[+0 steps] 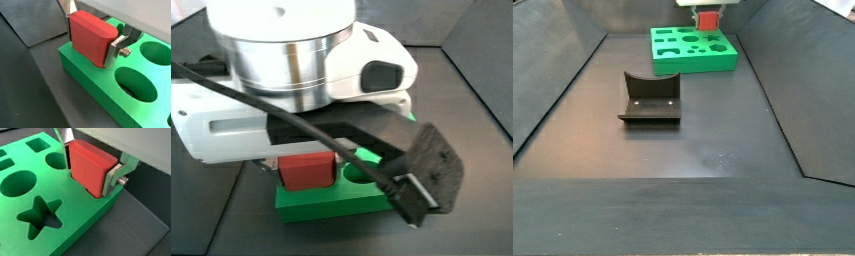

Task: Pick up the square-circle object. Move up. Rotate the square-circle object. Move to above the board. Insert the square-circle object.
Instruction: Insert the square-circle object.

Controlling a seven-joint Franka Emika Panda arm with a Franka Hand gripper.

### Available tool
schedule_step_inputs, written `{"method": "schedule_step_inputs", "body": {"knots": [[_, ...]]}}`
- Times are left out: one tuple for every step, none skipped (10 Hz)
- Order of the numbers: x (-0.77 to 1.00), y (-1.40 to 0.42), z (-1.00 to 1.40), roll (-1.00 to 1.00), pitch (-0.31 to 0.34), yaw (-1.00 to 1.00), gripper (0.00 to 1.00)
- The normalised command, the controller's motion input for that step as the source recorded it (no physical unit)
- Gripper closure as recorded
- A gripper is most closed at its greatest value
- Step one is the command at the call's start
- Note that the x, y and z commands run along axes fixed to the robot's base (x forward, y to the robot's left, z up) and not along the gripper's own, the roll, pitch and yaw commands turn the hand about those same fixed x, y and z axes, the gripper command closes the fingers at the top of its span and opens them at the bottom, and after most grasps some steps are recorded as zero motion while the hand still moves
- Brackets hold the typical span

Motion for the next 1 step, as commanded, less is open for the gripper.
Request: {"method": "schedule_step_inputs", "body": {"knots": [[0.00,0.08,0.00,0.00,0.000,0.00,1.00]]}}
